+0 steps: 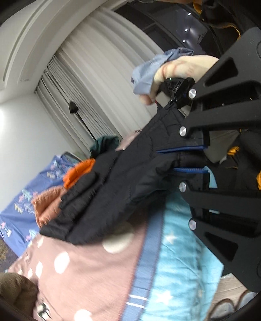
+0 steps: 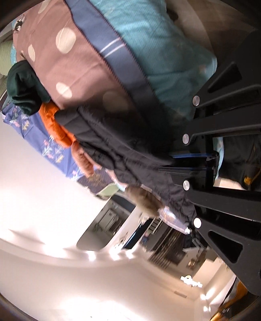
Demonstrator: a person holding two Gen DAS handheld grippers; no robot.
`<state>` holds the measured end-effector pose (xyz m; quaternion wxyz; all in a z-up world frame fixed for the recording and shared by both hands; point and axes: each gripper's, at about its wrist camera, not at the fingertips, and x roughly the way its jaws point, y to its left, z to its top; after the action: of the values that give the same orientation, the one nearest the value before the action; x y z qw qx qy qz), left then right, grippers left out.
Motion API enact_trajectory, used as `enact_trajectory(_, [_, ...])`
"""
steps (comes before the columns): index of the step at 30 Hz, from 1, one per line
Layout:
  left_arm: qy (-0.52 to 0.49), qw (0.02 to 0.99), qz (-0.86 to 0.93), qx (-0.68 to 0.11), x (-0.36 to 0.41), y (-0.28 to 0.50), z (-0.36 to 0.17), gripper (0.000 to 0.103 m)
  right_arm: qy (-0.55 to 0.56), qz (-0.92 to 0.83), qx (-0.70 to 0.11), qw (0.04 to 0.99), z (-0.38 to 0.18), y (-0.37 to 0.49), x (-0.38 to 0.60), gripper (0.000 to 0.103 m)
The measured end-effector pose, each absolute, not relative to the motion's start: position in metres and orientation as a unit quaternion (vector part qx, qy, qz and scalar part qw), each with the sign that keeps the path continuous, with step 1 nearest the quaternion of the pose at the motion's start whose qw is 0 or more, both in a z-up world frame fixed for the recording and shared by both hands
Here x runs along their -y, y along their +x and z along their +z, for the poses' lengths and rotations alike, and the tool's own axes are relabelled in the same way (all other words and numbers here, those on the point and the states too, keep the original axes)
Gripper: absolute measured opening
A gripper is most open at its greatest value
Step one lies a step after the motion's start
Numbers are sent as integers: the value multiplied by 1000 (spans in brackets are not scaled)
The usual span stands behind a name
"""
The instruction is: Fold large clothes
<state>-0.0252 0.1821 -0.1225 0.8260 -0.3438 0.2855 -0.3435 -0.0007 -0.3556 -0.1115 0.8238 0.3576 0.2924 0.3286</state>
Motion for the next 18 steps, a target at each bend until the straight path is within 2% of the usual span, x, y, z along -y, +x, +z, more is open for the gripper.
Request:
enact_trajectory(8, [-363, 814, -385, -239, -181, 3, -94, 12, 444, 376, -247, 775, -98, 30, 356, 6])
enact_trajectory(18, [-384, 805, -412, -189, -194, 66, -41, 12, 502, 402, -199, 739, -51, 106, 360, 6])
